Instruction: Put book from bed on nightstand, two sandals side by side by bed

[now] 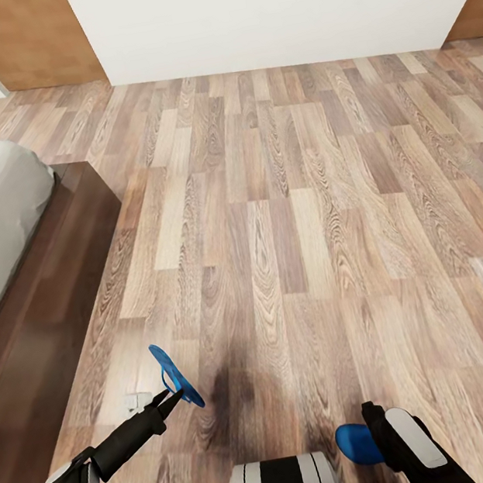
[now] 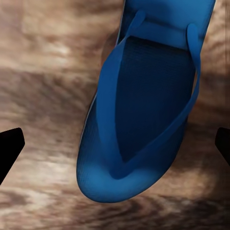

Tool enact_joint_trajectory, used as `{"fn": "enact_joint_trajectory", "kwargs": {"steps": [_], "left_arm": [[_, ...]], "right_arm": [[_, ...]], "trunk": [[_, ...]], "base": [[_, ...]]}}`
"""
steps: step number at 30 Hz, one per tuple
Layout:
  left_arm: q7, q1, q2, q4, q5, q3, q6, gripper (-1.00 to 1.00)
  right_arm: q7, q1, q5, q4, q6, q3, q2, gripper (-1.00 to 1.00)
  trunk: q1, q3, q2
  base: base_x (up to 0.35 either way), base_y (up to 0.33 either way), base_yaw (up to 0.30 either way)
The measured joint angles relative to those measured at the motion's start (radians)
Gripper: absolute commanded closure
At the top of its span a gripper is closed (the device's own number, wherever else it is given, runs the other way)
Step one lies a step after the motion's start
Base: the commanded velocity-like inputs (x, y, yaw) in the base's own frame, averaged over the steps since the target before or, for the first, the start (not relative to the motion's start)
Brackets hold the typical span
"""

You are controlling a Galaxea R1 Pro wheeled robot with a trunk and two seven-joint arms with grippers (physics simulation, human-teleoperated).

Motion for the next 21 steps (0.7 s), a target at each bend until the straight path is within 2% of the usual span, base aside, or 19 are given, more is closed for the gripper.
{"fn": "enact_joint_trajectory", "kwargs": {"steps": [7, 12, 18, 21], "left_arm": [[0.0, 0.0, 0.0, 0.0, 0.001, 0.0, 0.0, 1.0], [0.0, 0.0, 0.0, 0.0, 0.0, 0.0, 0.0, 1.0], [0.0, 0.0, 0.0, -0.001, 0.001, 0.0, 0.0, 1.0], [0.0, 0.0, 0.0, -0.001, 0.0, 0.0, 0.0, 1.0]], "right_arm": [[0.0, 0.0, 0.0, 0.0, 0.003, 0.0, 0.0, -1.0], [0.0, 0.0, 0.0, 0.0, 0.004, 0.001, 0.0, -1.0], [0.0, 0.0, 0.0, 0.0, 0.005, 0.002, 0.0, -1.0], [0.0, 0.0, 0.0, 0.0, 0.005, 0.002, 0.0, -1.0]], "trunk": [[0.0, -0.004, 0.0], [0.003, -0.023, -0.001], [0.003, -0.023, -0.001], [0.004, -0.035, -0.002]], "base": [[0.0, 0.0, 0.0], [0.0, 0.0, 0.0], [0.0, 0.0, 0.0], [0.0, 0.0, 0.0]]}}
